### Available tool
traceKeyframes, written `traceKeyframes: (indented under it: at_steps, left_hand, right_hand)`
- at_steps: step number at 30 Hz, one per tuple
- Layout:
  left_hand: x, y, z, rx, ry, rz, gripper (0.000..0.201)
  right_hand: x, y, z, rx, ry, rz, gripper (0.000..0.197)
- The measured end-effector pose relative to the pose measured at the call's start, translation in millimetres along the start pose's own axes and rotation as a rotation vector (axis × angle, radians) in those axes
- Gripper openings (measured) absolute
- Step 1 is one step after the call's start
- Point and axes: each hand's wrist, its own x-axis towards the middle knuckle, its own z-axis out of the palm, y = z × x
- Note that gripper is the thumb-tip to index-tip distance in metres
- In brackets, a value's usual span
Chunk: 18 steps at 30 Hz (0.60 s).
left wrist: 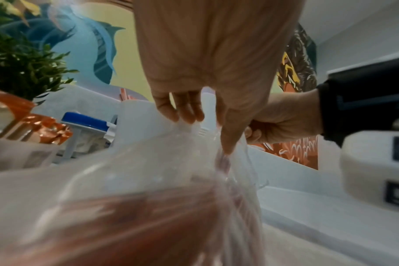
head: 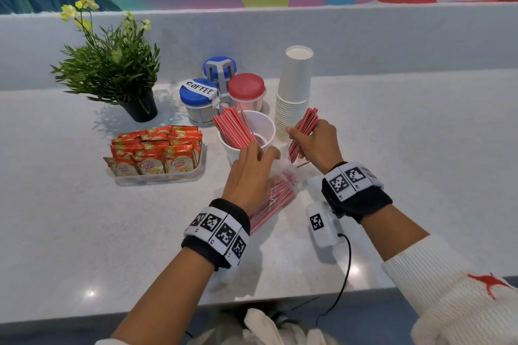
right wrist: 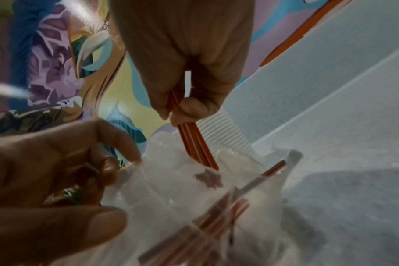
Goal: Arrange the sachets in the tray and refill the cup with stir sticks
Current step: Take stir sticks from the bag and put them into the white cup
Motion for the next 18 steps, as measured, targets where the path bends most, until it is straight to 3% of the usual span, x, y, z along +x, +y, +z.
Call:
traceKeyframes:
  at_steps: [4, 8, 13, 18]
  left_hand:
    - [5.0, -5.3, 4.6, 0.028, -0.244, -0.081, 0.057]
    - [6.6, -8.6, 11.5, 0.118, -0.448, -0.158, 0.073]
    - [8.1, -7.8, 0.9, -0.013, -0.471, -0.175, 0.067]
    - [12.2, -7.9, -38.7, -0.244, -0.307, -0.218, 0.049]
  right_hand:
    - [-4.8, 7.9, 7.8, -0.112, -0.152, 0.071, 0.017]
    - [-9.3, 16.2, 14.5, -0.143, -0.154, 0.108, 0.023]
    - [1.5, 5.8, 5.9, -0.119, -0.137, 0.104, 0.015]
    - [20.8, -27.9, -7.7, -0.067, -0.024, 0.043, 0.019]
